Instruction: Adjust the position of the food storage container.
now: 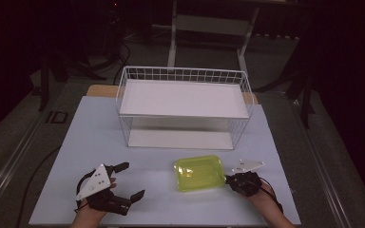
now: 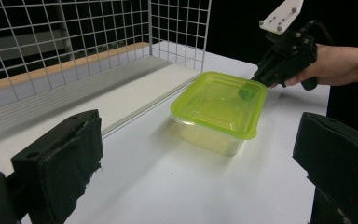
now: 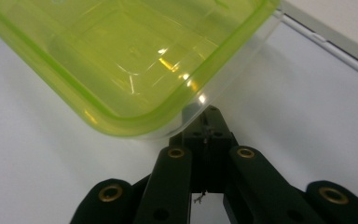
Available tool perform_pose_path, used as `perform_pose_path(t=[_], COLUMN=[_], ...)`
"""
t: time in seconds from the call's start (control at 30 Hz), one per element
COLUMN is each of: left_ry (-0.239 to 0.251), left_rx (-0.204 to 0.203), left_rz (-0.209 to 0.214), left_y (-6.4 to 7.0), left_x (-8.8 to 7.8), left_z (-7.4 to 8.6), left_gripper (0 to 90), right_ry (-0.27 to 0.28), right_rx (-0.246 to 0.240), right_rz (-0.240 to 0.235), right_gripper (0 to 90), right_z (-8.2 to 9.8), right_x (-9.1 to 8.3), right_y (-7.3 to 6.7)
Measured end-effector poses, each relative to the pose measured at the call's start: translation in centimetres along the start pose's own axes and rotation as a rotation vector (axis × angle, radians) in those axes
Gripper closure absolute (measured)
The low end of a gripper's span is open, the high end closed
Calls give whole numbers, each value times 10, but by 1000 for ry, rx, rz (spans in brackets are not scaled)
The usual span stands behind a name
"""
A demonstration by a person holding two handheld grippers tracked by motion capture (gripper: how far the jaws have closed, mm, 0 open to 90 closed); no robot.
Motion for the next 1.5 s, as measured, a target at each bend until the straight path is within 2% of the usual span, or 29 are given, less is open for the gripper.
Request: perform_pose_path(t=[0.23,0.5,0.73,0.93,1.23,1.4,1.43,1.5], left_ry=[-1,-9,-13,-13,-13,13,18,20], left_rx=[4,7,5,8,5,0,10,-7], left_rz=[2,5,7,6,7,16,11,22], left_y=[1,3,2,2,2,3,3,3], left_x=[1,2,2,1,2,3,3,2], left_z=[0,1,2,2,2,1,0,-1], left_gripper=[22,22,22,22,22,22,21,21], right_ry=[0,-4,-12,-18,-26,-19,-16,3], right_rx=[-17,7,-4,-22,-43,-49,-51,-39], right_rz=[-41,-28,-36,-60,-89,-65,-51,-22], right_gripper=[900,900,900,900,899,831,806,751], right_z=[-1,-9,-20,-29,-29,-30,-30,-32], right_x=[5,16,29,39,38,35,33,27], right_y=[-18,-9,-12,-25,-39,-35,-32,-25])
Point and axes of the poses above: each handheld gripper's, and its own axes: x roughly forward along the jaws, z roughly out of its underside, y roughly to its right, the point moved 10 cm from there along x, roughly forward along the jaws, and after that the axes turned 3 degrees about z, right-handed, at the moved point
